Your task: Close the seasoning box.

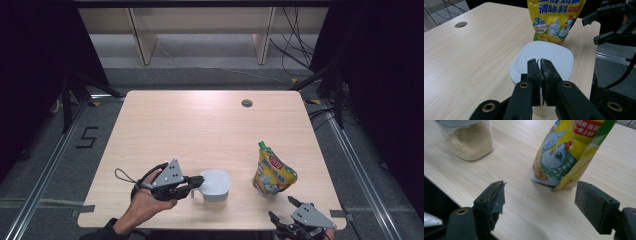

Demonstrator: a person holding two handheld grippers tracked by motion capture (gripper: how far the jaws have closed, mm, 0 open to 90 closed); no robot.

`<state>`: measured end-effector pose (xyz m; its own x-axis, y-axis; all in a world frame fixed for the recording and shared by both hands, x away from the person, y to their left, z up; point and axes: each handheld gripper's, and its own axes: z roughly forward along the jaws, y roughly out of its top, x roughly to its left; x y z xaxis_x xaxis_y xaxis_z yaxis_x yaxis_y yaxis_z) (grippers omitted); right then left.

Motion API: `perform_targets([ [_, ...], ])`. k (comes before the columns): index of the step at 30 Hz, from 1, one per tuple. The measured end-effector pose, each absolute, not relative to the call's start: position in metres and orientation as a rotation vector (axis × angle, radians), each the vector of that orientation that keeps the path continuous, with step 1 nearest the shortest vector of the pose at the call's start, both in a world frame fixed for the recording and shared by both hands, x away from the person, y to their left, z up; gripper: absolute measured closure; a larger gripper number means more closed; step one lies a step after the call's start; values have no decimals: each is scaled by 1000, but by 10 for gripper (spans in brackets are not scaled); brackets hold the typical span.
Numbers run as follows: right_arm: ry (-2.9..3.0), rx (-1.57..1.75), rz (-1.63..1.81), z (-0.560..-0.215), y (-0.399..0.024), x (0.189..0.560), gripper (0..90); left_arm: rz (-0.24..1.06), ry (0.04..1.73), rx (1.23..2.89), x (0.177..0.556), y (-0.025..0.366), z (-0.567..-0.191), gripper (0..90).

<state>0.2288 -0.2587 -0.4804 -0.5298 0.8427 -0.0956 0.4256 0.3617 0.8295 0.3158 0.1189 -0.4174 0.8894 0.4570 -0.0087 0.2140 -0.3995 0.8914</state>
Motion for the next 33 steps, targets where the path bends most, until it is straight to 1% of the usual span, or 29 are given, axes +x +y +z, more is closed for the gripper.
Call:
perform_targets([
  [3, 2104, 1080, 1056, -480, -259, 229, 249, 252, 511, 1960, 316, 125, -417, 782],
  [4, 2114, 1106, 1061, -480, -258, 228, 249, 258, 501, 1955, 319, 128, -418, 770],
  [7, 2115, 1104, 1059, -480, -258, 228, 249, 253, 567, 1925, 319, 134, -420, 727],
  [8, 2114, 1104, 1060, -480, -258, 228, 249, 267, 565, 1932, 320, 138, -421, 715],
  [10, 2113, 1105, 1063, -481, -258, 229, 249, 254, 585, 1923, 319, 141, -424, 699],
  [13, 2115, 1102, 1063, -481, -258, 229, 249, 265, 563, 1934, 319, 146, -426, 659],
  [16, 2115, 1101, 1064, -481, -258, 229, 249, 245, 580, 1923, 317, 149, -428, 615],
  [17, 2116, 1103, 1067, -481, -258, 229, 249, 252, 561, 1929, 317, 150, -428, 596],
  [19, 2115, 1121, 1062, -481, -257, 228, 249, 238, 587, 1922, 315, 152, -430, 552],
  [21, 2116, 1112, 1063, -481, -257, 228, 249, 250, 563, 1935, 314, 154, -430, 512],
  [24, 2115, 1105, 1066, -481, -258, 229, 249, 230, 606, 1926, 309, 157, -434, 452],
  [26, 2116, 1103, 1066, -481, -258, 229, 249, 241, 579, 1931, 308, 162, -437, 429],
  [27, 2114, 1128, 1067, -481, -257, 227, 249, 230, 617, 1920, 305, 163, -440, 418],
  [28, 2115, 1128, 1058, -480, -257, 227, 249, 241, 587, 1936, 305, 167, -441, 404],
  [29, 2118, 1063, 1051, -480, -260, 230, 249, 246, 582, 1937, 304, 168, -443, 388],
  [31, 2111, 1050, 1045, -480, -260, 231, 249, 234, 628, 1930, 300, 170, -447, 371],
  [33, 2109, 1045, 1044, -480, -260, 230, 248, 245, 590, 1945, 301, 174, -449, 349],
])
